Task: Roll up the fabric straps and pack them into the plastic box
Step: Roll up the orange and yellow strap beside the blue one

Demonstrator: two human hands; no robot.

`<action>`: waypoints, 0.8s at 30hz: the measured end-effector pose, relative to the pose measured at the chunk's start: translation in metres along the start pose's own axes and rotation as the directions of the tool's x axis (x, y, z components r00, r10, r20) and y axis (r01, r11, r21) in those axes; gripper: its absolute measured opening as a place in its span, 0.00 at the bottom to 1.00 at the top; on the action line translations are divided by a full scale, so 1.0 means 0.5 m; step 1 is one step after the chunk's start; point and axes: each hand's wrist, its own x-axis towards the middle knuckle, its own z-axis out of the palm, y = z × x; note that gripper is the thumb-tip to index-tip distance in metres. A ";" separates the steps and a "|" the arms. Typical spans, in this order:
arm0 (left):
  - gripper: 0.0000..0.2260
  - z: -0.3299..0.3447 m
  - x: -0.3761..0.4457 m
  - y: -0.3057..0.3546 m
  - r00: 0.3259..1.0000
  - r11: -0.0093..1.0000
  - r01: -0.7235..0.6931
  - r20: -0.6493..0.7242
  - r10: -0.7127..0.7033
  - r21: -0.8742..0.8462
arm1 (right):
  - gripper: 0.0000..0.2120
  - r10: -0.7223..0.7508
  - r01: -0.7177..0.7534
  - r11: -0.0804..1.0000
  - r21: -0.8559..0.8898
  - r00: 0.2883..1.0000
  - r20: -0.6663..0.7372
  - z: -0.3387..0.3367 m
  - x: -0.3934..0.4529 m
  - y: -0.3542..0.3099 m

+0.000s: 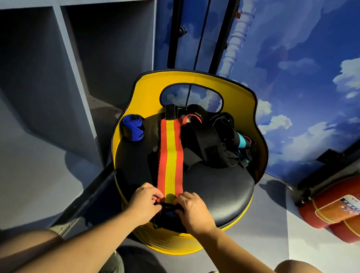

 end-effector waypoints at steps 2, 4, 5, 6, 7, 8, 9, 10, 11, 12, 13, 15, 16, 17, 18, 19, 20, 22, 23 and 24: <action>0.12 -0.001 0.001 -0.003 1.000 0.999 -0.030 -0.005 0.030 0.026 | 0.08 -0.002 0.002 1.000 0.001 1.000 0.001 -0.002 0.000 0.004; 0.09 0.000 0.001 -0.005 0.996 0.992 -0.089 -0.019 0.091 0.092 | 0.09 0.008 -0.008 1.000 0.025 1.000 0.003 -0.007 0.000 0.009; 0.09 -0.002 -0.002 -0.003 0.992 0.984 -0.117 -0.024 0.121 0.131 | 0.10 0.007 -0.007 0.999 0.033 1.000 0.003 -0.011 0.000 0.010; 0.11 -0.005 -0.006 0.001 0.989 0.976 -0.141 -0.020 0.146 0.167 | 0.11 0.002 -0.002 0.999 0.034 1.000 0.002 -0.014 0.001 0.012; 0.15 -0.009 -0.009 0.004 0.985 0.964 -0.168 -0.006 0.173 0.207 | 0.11 -0.002 0.002 0.999 0.033 1.000 0.001 -0.016 0.001 0.013; 0.19 -0.013 -0.010 0.007 0.979 0.946 -0.199 0.017 0.202 0.255 | 0.12 -0.001 0.001 0.999 0.034 1.000 0.005 -0.018 0.002 0.014; 0.23 -0.016 -0.011 0.011 0.972 0.922 -0.234 0.050 0.230 0.307 | 0.12 0.001 -0.002 0.999 0.033 1.000 0.009 -0.020 0.003 0.014; 0.24 -0.018 -0.012 0.014 0.964 0.899 -0.264 0.081 0.252 0.350 | 0.13 -0.001 0.001 1.000 0.031 1.000 0.013 -0.021 0.004 0.014; 0.22 -0.018 -0.012 0.018 0.959 0.885 -0.284 0.100 0.265 0.369 | 0.13 -0.006 0.006 0.999 0.031 1.000 0.016 -0.023 0.006 0.014; 0.19 -0.018 -0.012 0.021 0.957 0.884 -0.289 0.106 0.269 0.368 | 0.13 -0.014 0.013 0.999 0.034 1.000 0.018 -0.025 0.007 0.016; 0.16 -0.019 -0.012 0.024 0.956 0.885 -0.292 0.102 0.274 0.363 | 0.13 -0.021 0.020 0.999 0.038 1.000 0.022 -0.027 0.009 0.016; 0.13 -0.020 -0.008 0.026 0.961 0.897 -0.278 0.080 0.267 0.343 | 0.13 -0.032 0.031 0.998 0.059 0.999 0.025 -0.030 0.014 0.019; 0.13 -0.021 -0.006 0.026 0.966 0.910 -0.257 0.073 0.246 0.325 | 0.13 -0.026 0.024 0.997 0.077 0.999 0.031 -0.030 0.017 0.021; 0.13 -0.023 -0.004 0.026 0.973 0.924 -0.232 0.069 0.221 0.305 | 0.14 -0.015 0.010 0.995 0.096 0.999 0.042 -0.031 0.019 0.023; 0.13 -0.023 -0.001 0.026 0.980 0.937 -0.199 0.069 0.187 0.289 | 0.14 -0.001 -0.006 0.993 0.117 0.998 0.058 -0.030 0.022 0.025; 0.13 -0.023 0.001 0.025 0.986 0.948 -0.166 0.069 0.153 0.273 | 0.15 0.012 -0.021 0.990 0.136 0.998 0.067 -0.029 0.024 0.026; 0.13 -0.023 0.005 0.026 0.991 0.958 -0.128 0.066 0.114 0.256 | 0.14 0.028 -0.038 0.987 0.158 0.997 0.066 -0.027 0.028 0.026; 0.12 -0.025 0.011 0.027 0.998 0.978 -0.040 0.046 0.031 0.205 | 0.12 0.074 -0.080 0.980 0.183 0.997 0.038 -0.024 0.036 0.026; 0.11 -0.026 0.015 0.027 0.999 0.985 0.004 0.034 -0.010 0.171 | 0.11 0.101 -0.103 0.978 0.180 0.995 0.020 -0.022 0.040 0.025; 0.10 -0.024 0.020 0.026 0.999 0.990 0.044 0.022 -0.047 0.135 | 0.11 0.125 -0.124 0.977 0.172 0.992 0.007 -0.020 0.043 0.025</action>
